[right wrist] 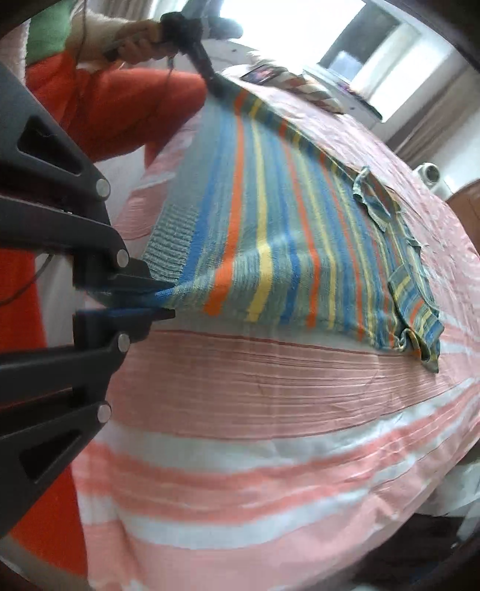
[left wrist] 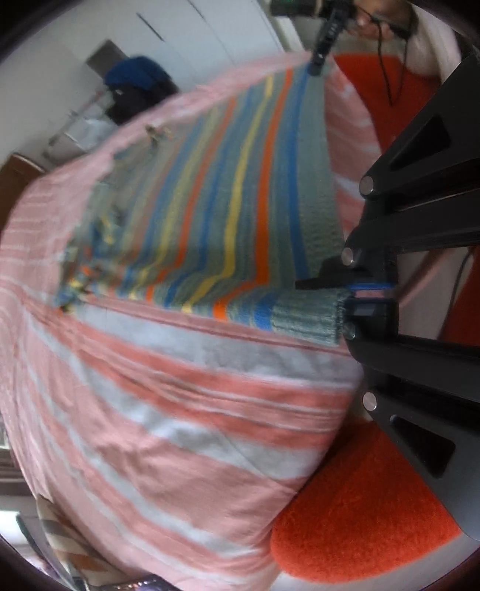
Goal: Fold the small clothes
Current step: 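Pull the sweater hem back with both grippers to spread it flat, release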
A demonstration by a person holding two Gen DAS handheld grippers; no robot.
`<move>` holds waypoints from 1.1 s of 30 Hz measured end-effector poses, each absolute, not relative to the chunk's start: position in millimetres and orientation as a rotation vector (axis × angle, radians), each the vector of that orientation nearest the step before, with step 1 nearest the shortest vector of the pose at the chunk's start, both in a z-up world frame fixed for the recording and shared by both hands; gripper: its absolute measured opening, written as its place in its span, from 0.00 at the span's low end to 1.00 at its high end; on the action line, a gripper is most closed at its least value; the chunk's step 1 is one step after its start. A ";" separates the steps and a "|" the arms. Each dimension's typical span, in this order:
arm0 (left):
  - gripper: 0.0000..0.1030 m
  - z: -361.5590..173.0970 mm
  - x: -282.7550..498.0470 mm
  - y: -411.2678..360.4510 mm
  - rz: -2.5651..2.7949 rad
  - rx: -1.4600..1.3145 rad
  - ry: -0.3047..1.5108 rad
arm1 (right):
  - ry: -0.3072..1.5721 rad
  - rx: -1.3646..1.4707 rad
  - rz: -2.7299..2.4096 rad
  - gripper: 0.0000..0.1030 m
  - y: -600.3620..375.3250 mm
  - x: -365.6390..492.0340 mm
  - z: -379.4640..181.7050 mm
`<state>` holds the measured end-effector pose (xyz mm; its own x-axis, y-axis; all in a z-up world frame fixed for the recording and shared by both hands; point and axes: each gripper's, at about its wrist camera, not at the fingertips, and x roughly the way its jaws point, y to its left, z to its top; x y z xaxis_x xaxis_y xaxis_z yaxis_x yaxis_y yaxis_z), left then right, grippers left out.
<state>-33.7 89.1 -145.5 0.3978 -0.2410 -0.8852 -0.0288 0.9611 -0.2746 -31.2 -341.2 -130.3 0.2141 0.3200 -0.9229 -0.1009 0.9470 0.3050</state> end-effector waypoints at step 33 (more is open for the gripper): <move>0.00 -169.9 -26.7 104.2 -0.125 -0.167 1.217 | 1.337 0.471 0.265 0.03 -375.8 -17.5 -176.8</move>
<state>-26.7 104.2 -169.9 0.3417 -0.1852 -0.9214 0.0067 0.9809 -0.1946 -17.5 -375.8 -176.8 0.2210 0.4465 -0.8671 0.0816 0.8775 0.4726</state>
